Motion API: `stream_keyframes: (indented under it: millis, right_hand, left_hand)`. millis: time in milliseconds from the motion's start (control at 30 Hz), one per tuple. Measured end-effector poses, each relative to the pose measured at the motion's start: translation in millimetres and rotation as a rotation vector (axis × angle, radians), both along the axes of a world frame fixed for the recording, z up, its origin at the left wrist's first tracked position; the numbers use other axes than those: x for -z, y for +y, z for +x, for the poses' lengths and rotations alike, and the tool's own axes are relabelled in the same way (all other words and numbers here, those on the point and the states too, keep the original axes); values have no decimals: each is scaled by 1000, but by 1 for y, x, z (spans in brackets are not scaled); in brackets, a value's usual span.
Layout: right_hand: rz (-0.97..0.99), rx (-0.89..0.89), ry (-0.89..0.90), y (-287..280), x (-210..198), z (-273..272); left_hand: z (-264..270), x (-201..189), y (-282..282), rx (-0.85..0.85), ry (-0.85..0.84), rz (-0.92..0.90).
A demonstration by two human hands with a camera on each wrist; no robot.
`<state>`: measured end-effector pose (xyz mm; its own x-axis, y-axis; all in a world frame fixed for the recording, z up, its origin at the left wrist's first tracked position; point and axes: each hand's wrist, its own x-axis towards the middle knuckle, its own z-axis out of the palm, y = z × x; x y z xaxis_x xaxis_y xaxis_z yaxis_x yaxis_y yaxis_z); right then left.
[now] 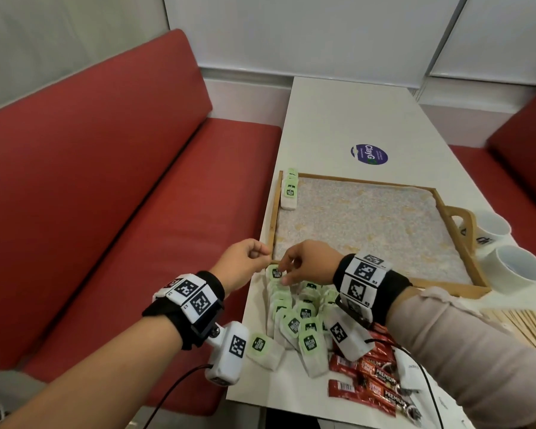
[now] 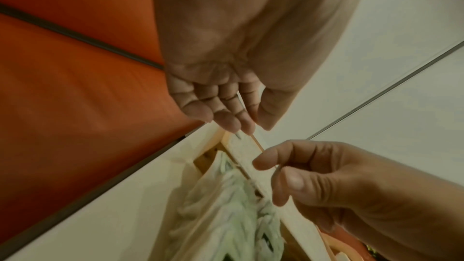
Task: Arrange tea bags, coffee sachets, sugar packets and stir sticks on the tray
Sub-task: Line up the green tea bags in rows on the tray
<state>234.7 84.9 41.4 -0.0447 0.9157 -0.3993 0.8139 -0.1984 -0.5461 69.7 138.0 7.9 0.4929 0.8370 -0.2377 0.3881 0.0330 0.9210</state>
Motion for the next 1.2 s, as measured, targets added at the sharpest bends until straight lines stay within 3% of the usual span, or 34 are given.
stream_keyframes:
  millis: [333,633,867,967,1200]
  right_hand:
    - [-36,-45,-229,-12,19,-16]
    - [50,33,-116,-11,0,-7]
    - [123,67,-11,-9,-23,-2]
    - [149,65,29,-2,-36,-1]
    - [215,81,71,31,-65,21]
  left_hand:
    - [-15,11,-27,23,1,-82]
    - [-16,12,-27,28,-34,-138]
    - [-12,-2,-15,109,34,77]
    - [-3,-18,-8,216,-108,44]
    - [21,-45,20,343,-388,-301]
